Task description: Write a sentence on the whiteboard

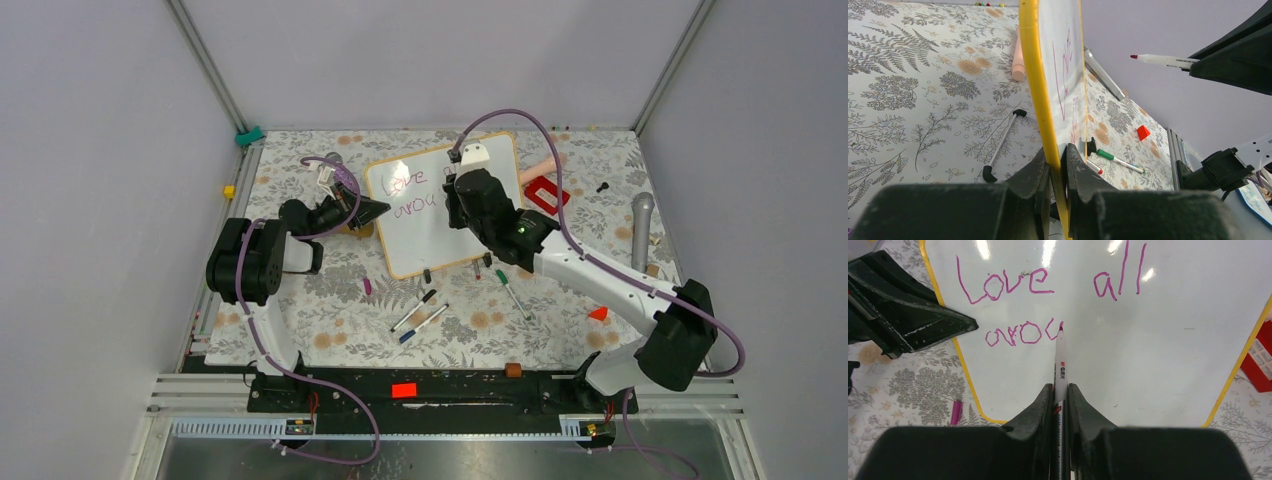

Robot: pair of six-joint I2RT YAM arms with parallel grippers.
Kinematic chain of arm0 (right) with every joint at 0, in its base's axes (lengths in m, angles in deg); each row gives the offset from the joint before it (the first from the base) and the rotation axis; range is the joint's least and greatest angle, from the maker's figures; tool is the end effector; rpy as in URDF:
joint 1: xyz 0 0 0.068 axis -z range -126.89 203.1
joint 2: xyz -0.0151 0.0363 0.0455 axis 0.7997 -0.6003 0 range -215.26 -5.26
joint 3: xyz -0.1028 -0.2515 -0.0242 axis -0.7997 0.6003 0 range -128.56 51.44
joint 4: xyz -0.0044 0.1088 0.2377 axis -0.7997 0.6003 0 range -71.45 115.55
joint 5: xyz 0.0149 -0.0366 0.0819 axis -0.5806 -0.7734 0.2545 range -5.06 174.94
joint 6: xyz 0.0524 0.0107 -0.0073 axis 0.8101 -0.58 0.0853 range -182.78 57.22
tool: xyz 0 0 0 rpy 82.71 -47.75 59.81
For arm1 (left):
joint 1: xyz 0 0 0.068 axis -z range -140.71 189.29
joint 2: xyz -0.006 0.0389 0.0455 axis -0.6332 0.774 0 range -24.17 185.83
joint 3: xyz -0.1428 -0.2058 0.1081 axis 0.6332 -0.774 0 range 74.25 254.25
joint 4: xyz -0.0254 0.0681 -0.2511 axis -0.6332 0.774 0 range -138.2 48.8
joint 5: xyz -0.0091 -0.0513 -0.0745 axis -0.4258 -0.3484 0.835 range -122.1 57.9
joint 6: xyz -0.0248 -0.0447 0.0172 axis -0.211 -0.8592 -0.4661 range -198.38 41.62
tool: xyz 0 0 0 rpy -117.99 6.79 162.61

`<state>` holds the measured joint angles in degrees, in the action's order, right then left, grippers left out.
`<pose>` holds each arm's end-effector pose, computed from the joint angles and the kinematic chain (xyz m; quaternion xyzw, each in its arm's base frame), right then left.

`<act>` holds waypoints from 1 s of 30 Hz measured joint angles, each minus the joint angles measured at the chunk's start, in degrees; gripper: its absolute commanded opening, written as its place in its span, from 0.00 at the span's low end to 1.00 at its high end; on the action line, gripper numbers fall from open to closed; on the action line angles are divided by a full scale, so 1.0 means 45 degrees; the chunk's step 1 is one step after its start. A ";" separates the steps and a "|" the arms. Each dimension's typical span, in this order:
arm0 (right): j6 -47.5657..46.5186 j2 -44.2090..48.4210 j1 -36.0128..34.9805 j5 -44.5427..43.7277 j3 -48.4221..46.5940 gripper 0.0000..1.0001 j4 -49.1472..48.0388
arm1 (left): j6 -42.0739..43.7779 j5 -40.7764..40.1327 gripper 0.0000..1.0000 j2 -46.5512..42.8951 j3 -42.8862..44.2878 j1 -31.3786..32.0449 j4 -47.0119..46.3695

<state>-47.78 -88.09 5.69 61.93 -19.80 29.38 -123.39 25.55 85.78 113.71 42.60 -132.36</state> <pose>0.2388 0.2393 0.3442 -0.1208 0.8130 0.1406 0.5520 0.3366 -0.0497 0.1727 0.1616 0.6408 -0.5538 0.5065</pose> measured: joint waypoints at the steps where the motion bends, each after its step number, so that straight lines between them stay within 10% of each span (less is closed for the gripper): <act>1: -0.0160 -0.0015 0.0000 0.0000 -0.0039 0.00 -0.0087 | 0.0000 0.0000 0.00 0.0000 0.0000 0.0000 0.0000; 30: -0.1593 -0.0568 0.0010 0.0277 0.2142 0.00 -0.3604 | 0.0087 -0.0005 0.00 -0.0087 -0.0102 -0.0010 -0.0005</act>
<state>-54.95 -90.65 5.73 63.18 -10.16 13.16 -123.00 25.53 85.38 113.25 42.56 -132.38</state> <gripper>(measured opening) 0.174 0.113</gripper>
